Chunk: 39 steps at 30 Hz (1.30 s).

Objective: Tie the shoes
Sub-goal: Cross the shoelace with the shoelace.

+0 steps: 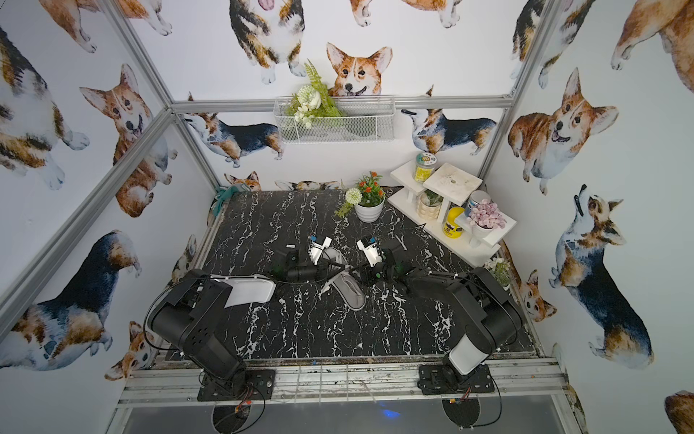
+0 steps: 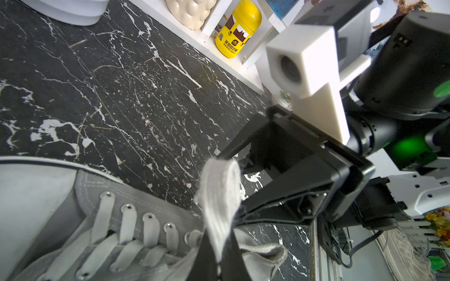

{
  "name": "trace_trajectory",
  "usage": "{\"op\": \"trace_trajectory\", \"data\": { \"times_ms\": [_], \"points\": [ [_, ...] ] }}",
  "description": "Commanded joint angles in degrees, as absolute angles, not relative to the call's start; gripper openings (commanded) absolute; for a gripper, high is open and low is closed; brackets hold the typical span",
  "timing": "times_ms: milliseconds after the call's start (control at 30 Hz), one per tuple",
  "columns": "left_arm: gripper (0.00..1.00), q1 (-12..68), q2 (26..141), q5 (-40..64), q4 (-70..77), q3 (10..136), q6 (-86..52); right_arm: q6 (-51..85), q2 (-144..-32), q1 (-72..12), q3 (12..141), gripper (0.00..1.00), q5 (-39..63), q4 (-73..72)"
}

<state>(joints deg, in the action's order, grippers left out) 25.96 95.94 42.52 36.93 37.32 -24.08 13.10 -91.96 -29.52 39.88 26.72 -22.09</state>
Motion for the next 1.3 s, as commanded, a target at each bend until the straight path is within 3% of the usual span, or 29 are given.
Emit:
{"op": "trace_trajectory", "data": {
  "times_ms": [0,667,1267],
  "points": [
    [0.0,25.9,95.5,44.2,38.1,37.8,-23.2,12.0,-93.1,-29.5,41.0,0.46,27.6,-23.5],
    [0.0,26.0,96.1,44.3,37.9,38.2,-23.0,7.1,-90.7,-28.1,39.6,0.48,30.2,-20.4],
    [0.0,26.0,96.1,44.6,37.5,38.4,-22.9,5.5,-96.7,-27.9,44.3,0.38,32.6,-18.7]
  ]
}}
